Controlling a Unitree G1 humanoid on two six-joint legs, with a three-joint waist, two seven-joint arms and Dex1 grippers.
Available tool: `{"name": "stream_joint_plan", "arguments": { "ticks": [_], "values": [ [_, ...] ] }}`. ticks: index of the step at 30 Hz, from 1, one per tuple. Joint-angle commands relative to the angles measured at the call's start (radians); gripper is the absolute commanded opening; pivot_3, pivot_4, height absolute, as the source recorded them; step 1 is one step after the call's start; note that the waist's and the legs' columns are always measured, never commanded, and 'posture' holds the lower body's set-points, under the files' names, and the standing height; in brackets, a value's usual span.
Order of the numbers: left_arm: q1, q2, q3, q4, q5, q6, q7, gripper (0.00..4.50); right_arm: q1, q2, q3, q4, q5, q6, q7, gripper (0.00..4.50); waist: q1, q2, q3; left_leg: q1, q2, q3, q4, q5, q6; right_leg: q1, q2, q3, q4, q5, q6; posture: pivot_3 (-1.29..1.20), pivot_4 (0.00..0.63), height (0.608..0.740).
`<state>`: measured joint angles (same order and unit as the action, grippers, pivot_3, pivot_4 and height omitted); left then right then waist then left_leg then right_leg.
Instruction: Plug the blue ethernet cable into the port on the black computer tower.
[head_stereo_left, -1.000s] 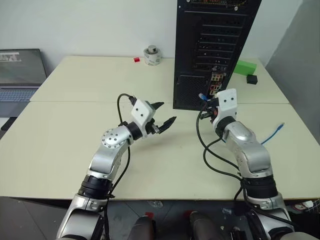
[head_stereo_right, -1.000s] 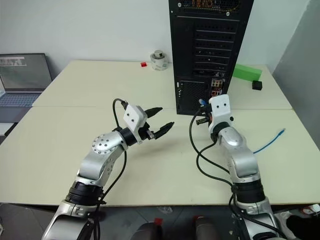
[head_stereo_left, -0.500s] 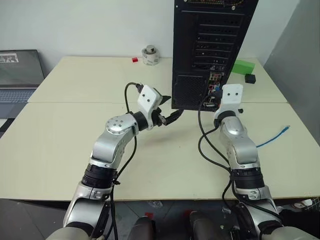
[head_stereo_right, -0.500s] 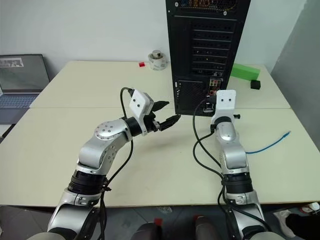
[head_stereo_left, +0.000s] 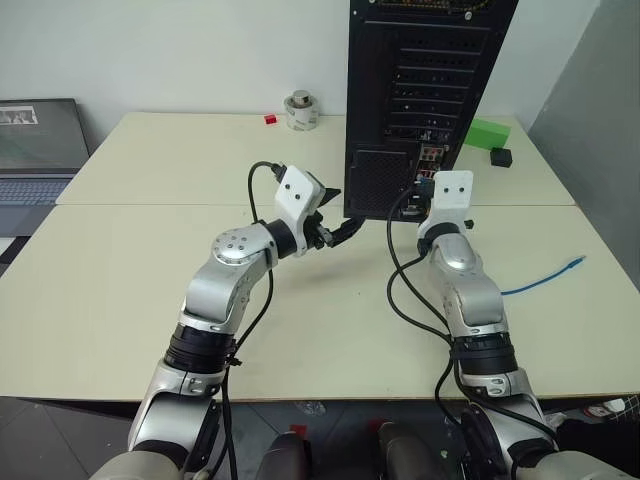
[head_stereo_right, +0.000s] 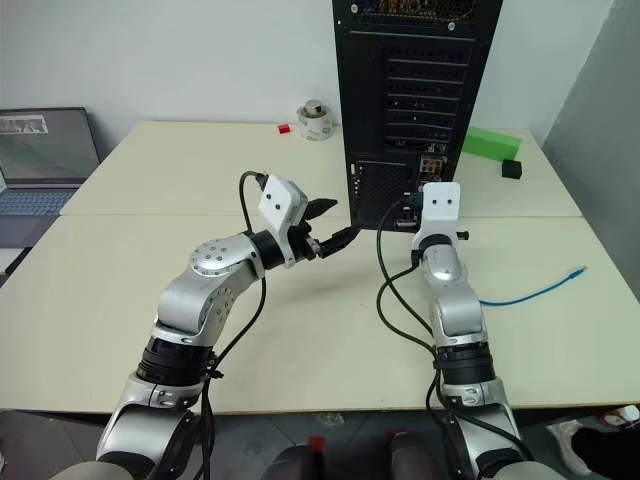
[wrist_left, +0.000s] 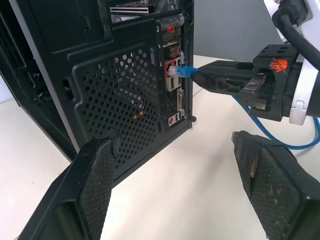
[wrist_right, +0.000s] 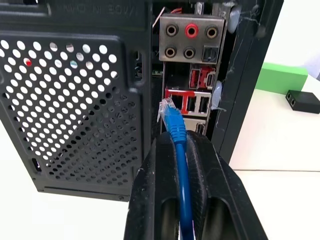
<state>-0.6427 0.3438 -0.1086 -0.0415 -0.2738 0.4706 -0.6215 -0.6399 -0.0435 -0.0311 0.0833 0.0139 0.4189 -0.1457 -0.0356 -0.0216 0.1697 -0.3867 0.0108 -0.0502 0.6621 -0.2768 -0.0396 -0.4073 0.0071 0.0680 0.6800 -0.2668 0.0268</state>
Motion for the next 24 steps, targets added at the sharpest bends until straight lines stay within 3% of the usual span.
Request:
{"name": "stream_joint_plan", "arguments": {
  "ticks": [1,24],
  "values": [
    [-0.023,-0.004,0.021,-0.02,-0.005,-0.013,0.001,3.79,-0.03,0.003,-0.022,-0.008,-0.006,-0.042,-0.012,0.0,0.0,0.0,0.0,0.0,0.0,0.0,0.0,0.0,0.0,0.0,0.0,0.0,0.0,0.0,0.0,0.0,0.15,0.74],
    [-0.016,0.006,0.013,-0.018,0.008,-0.038,-0.026,3.79,-0.061,0.013,-0.028,0.046,-0.01,-0.09,-0.015,0.0,-0.006,0.0,0.0,0.0,0.0,0.0,0.0,0.0,0.0,0.0,0.0,0.0,0.0,0.0,0.0,0.0,0.15,0.74]
  ]
}}
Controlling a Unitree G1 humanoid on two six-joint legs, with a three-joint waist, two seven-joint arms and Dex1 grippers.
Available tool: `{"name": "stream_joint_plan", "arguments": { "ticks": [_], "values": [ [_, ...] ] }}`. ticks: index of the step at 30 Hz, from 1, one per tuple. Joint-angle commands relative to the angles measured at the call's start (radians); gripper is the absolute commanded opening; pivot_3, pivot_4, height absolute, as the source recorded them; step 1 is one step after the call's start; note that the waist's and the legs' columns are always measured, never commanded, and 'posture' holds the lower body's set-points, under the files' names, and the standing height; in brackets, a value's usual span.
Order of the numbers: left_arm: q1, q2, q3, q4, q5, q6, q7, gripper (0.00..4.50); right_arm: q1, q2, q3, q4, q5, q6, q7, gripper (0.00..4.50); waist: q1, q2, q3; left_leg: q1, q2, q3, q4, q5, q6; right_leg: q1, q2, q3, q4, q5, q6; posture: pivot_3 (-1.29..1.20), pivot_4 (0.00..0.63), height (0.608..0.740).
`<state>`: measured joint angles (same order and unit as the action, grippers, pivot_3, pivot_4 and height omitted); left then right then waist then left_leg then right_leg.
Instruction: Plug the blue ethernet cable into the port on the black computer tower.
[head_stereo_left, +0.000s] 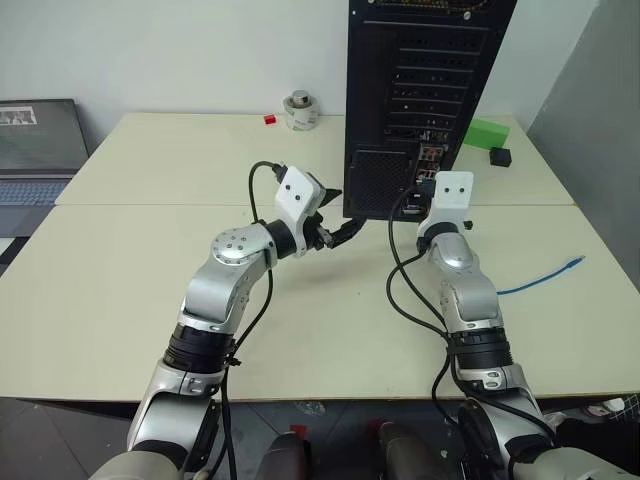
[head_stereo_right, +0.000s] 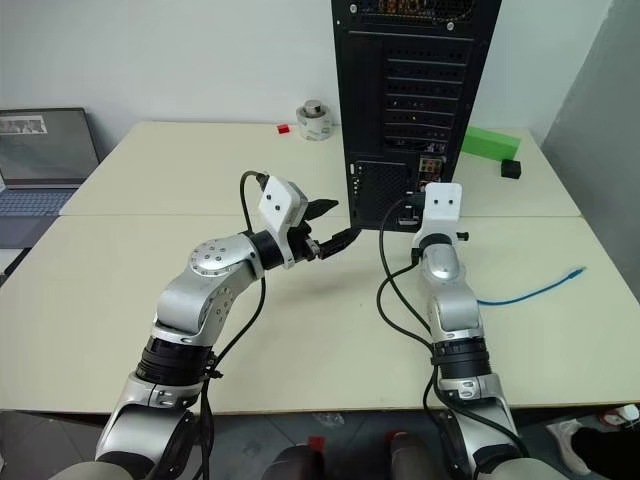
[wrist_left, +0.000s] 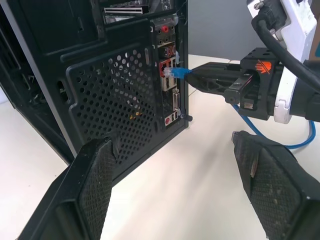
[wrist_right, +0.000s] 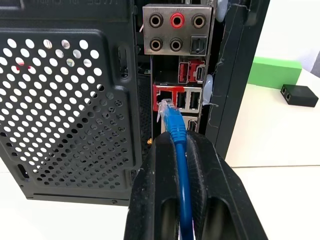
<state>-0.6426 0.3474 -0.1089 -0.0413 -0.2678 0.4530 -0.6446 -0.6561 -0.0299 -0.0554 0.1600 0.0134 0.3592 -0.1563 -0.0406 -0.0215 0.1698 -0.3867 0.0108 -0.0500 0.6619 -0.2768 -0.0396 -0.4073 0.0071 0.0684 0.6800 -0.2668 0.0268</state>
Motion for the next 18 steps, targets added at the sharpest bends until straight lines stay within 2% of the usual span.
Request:
{"name": "stream_joint_plan", "arguments": {
  "ticks": [1,18],
  "values": [
    [-0.015,0.003,0.013,-0.018,0.003,-0.022,-0.003,3.79,-0.046,0.0,-0.004,-0.033,-0.009,-0.029,-0.004,0.0,-0.001,0.0,0.0,0.0,0.0,0.0,0.0,0.0,0.0,0.0,0.0,0.0,0.0,0.0,0.0,0.0,0.15,0.74],
    [-0.004,0.003,0.01,-0.024,0.011,-0.028,-0.001,3.79,-0.052,-0.004,0.005,-0.041,-0.012,-0.013,0.006,0.0,-0.009,0.0,0.0,-0.001,0.0,0.0,-0.001,0.0,0.0,-0.001,0.0,0.0,0.0,0.0,0.0,0.0,0.15,0.74]
  ]
}}
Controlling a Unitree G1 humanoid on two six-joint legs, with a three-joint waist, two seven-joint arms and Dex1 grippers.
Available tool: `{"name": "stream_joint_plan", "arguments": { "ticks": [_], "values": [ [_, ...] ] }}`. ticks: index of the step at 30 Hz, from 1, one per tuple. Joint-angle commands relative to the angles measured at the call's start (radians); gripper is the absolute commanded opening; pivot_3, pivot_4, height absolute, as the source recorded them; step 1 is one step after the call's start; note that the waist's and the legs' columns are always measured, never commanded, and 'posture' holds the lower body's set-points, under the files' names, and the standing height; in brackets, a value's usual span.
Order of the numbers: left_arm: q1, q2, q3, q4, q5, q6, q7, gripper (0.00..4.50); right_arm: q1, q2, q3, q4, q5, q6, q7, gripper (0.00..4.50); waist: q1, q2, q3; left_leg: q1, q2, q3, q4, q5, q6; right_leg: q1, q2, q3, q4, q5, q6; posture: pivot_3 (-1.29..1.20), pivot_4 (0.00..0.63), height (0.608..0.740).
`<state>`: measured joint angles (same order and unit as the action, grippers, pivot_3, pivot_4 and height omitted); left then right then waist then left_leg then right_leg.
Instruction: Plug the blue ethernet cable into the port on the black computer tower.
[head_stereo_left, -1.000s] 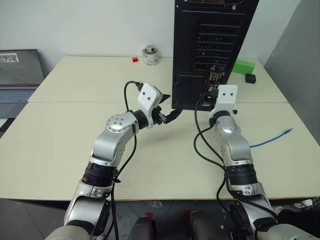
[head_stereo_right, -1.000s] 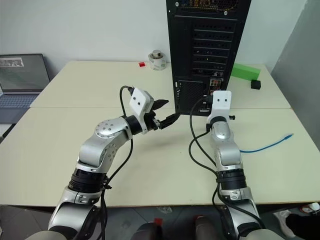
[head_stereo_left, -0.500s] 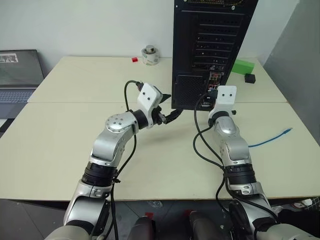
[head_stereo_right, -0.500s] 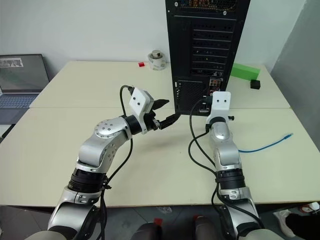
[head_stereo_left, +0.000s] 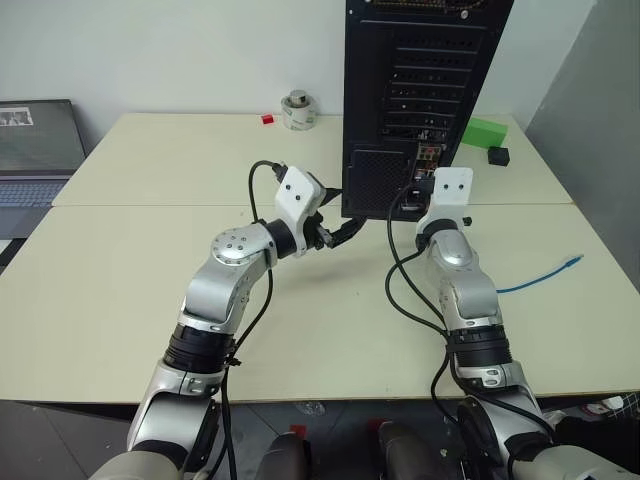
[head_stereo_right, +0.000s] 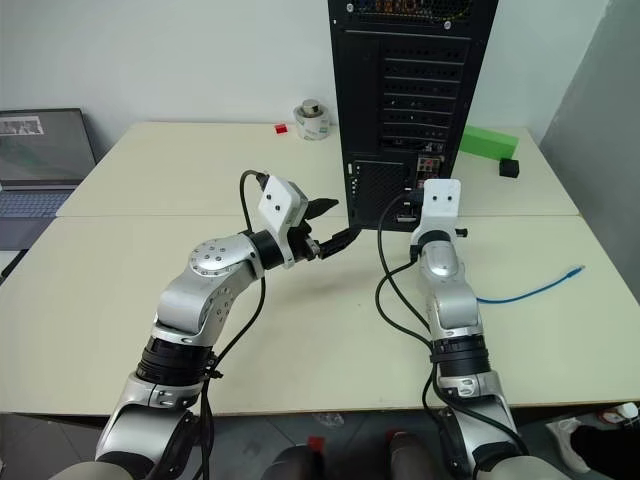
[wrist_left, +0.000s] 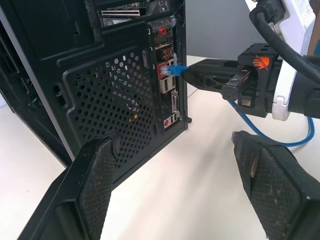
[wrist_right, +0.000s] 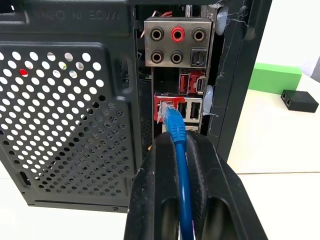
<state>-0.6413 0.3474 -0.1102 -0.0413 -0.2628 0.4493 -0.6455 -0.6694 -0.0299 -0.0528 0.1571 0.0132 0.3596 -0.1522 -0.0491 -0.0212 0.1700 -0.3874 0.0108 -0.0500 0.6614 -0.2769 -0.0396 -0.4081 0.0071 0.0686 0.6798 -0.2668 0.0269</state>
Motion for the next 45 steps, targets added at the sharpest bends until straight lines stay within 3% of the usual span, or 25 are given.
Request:
{"name": "stream_joint_plan", "arguments": {
  "ticks": [1,30,38,40,45],
  "values": [
    [-0.005,0.003,0.011,-0.025,0.007,-0.024,0.001,3.79,-0.04,-0.005,0.003,-0.035,-0.013,-0.012,0.003,0.0,0.0,0.0,0.0,0.0,0.0,0.0,0.0,0.0,0.0,0.0,0.0,0.0,0.0,0.0,0.0,0.0,0.15,0.74],
    [-0.025,0.019,0.016,0.023,0.043,-0.03,0.004,3.79,-0.19,0.079,0.032,0.183,-0.072,-0.126,-0.062,0.0,-0.037,0.0,0.0,-0.003,0.001,0.001,0.0,0.0,0.0,-0.004,0.0,0.001,0.002,0.0,0.0,0.0,0.15,0.74],
    [-0.018,0.012,0.027,0.022,0.033,-0.036,0.009,3.79,-0.153,0.058,0.03,0.184,-0.038,-0.155,0.019,0.0,-0.042,0.0,0.0,-0.003,0.001,0.001,0.001,0.0,0.0,-0.004,0.001,0.002,0.002,0.001,0.0,0.0,0.15,0.74],
    [-0.019,0.014,0.028,0.024,0.033,-0.038,0.008,3.83,-0.132,0.04,0.031,0.162,-0.038,-0.15,0.045,0.67,-0.042,0.0,0.0,-0.002,0.001,0.001,0.001,0.0,0.0,-0.004,0.001,0.002,0.002,0.001,0.0,0.0,0.15,0.74],
    [-0.023,0.016,0.03,0.037,0.039,-0.049,0.007,3.83,-0.081,0.004,0.038,0.068,-0.029,-0.1,0.107,1.63,-0.035,0.001,0.0,-0.003,0.001,0.0,0.001,0.0,0.0,-0.004,0.001,0.001,0.002,0.001,0.0,0.0,0.15,0.74]
  ]
}}
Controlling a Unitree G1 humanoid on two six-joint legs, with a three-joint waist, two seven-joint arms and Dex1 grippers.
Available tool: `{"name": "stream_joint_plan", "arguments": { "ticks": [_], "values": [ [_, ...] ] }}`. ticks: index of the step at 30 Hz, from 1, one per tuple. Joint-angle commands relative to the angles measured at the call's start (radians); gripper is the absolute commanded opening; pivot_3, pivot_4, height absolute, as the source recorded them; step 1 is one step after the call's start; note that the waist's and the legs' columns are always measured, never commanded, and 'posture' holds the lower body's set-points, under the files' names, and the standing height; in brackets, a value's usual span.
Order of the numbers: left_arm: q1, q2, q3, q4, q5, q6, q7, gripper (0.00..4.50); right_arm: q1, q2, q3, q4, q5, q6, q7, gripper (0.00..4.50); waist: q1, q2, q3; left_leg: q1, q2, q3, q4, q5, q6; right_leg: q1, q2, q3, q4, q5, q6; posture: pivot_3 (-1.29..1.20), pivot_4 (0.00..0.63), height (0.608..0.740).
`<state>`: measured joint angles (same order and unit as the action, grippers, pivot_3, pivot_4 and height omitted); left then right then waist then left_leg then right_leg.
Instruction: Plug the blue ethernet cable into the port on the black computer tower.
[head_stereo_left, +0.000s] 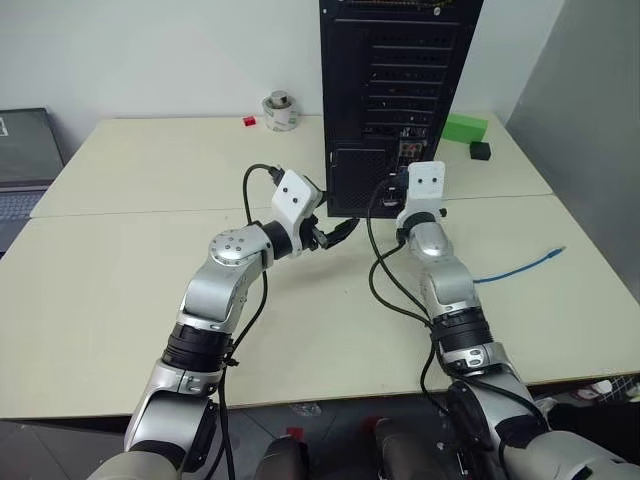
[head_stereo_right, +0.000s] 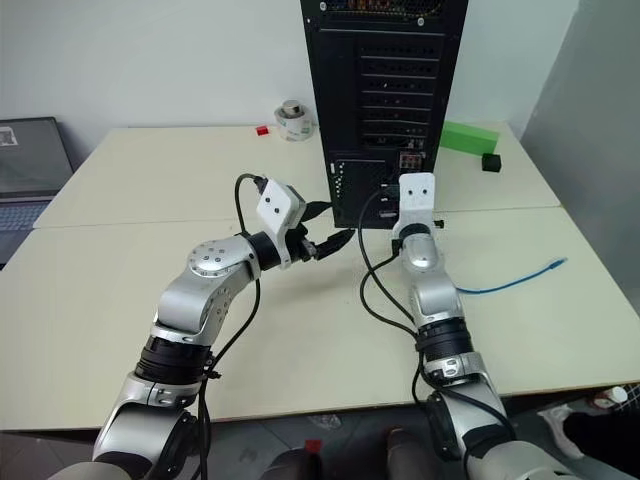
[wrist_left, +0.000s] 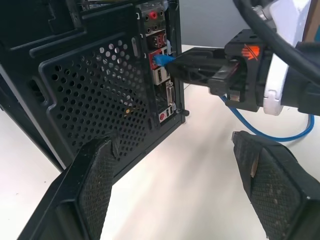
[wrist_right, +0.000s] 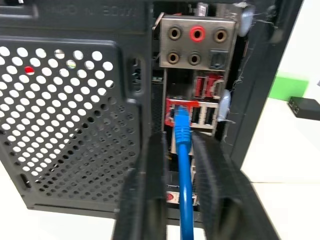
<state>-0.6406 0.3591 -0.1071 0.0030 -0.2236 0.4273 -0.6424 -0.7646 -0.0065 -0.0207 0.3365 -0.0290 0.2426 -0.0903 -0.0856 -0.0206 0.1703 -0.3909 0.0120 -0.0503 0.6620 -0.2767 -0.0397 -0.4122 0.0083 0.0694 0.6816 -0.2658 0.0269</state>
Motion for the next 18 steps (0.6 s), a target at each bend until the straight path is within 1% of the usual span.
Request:
{"name": "stream_joint_plan", "arguments": {
  "ticks": [1,2,3,5,8,11,13,14,16,18],
  "values": [
    [-0.024,0.005,0.028,-0.005,0.002,-0.03,0.005,3.83,0.026,-0.024,0.007,-0.135,0.018,0.033,0.057,1.96,0.003,0.0,0.0,-0.001,0.0,0.0,0.0,0.0,0.0,0.0,0.0,0.0,-0.001,0.0,0.0,0.0,0.15,0.74],
    [-0.026,0.004,0.029,-0.002,0.003,-0.032,0.006,3.83,0.036,-0.028,0.008,-0.158,0.022,0.048,0.066,2.11,0.004,0.0,0.0,-0.001,0.0,0.0,0.0,0.0,0.0,0.0,-0.001,0.0,-0.001,0.0,0.0,0.0,0.15,0.74],
    [-0.027,0.004,0.03,0.002,0.006,-0.036,0.009,3.83,0.049,-0.034,0.009,-0.187,0.026,0.065,0.076,2.44,0.005,0.0,0.0,-0.002,-0.001,0.0,0.0,0.0,0.0,-0.001,-0.001,-0.001,-0.001,0.0,0.0,0.0,0.15,0.74],
    [-0.031,0.004,0.033,0.009,0.013,-0.044,0.016,3.83,0.076,-0.045,0.009,-0.252,0.039,0.109,0.102,2.71,0.007,0.0,0.0,-0.003,-0.001,0.0,0.0,0.0,0.0,-0.002,-0.002,-0.001,-0.002,0.0,0.0,0.0,0.15,0.74],
    [-0.037,0.01,0.036,0.023,0.027,-0.057,0.027,3.83,0.119,-0.074,0.01,-0.363,0.064,0.189,0.161,3.33,0.014,0.0,0.0,-0.005,-0.002,-0.001,0.001,0.0,0.0,-0.003,-0.003,-0.001,-0.001,0.0,0.0,0.0,0.15,0.74],
    [-0.049,0.024,0.025,0.043,0.059,-0.051,0.042,3.83,0.162,-0.15,0.01,-0.487,0.098,0.271,0.25,4.05,0.024,0.0,0.0,-0.005,-0.002,-0.001,0.001,0.0,0.0,-0.004,-0.003,-0.002,-0.001,0.0,0.0,0.0,0.15,0.74],
    [-0.053,0.034,0.017,0.049,0.08,-0.061,0.043,3.83,0.182,-0.204,-0.001,-0.552,0.13,0.322,0.312,4.37,0.029,0.0,0.0,-0.006,-0.002,-0.001,0.001,0.0,0.0,-0.004,-0.002,-0.002,-0.001,0.0,0.0,0.0,0.15,0.74],
    [-0.053,0.044,0.01,0.049,0.094,-0.067,0.04,3.83,0.196,-0.245,-0.014,-0.589,0.156,0.348,0.354,4.44,0.031,0.0,0.0,-0.006,-0.002,-0.001,0.001,0.0,0.0,-0.004,-0.002,-0.002,-0.001,0.0,0.0,0.0,0.15,0.74],
    [-0.056,0.057,0.005,0.054,0.109,-0.073,0.034,3.83,0.223,-0.328,-0.043,-0.66,0.223,0.397,0.449,4.44,0.035,0.0,0.0,-0.006,-0.002,-0.001,0.001,0.0,0.0,-0.004,-0.002,-0.003,-0.002,0.0,0.0,0.0,0.15,0.74],
    [-0.063,0.058,0.018,0.063,0.102,-0.078,0.033,3.83,0.238,-0.384,-0.065,-0.704,0.274,0.431,0.506,4.44,0.037,0.0,0.0,-0.006,-0.002,-0.001,0.001,0.0,0.0,-0.004,-0.002,-0.003,-0.002,0.0,0.0,0.0,0.15,0.74]
  ]
}}
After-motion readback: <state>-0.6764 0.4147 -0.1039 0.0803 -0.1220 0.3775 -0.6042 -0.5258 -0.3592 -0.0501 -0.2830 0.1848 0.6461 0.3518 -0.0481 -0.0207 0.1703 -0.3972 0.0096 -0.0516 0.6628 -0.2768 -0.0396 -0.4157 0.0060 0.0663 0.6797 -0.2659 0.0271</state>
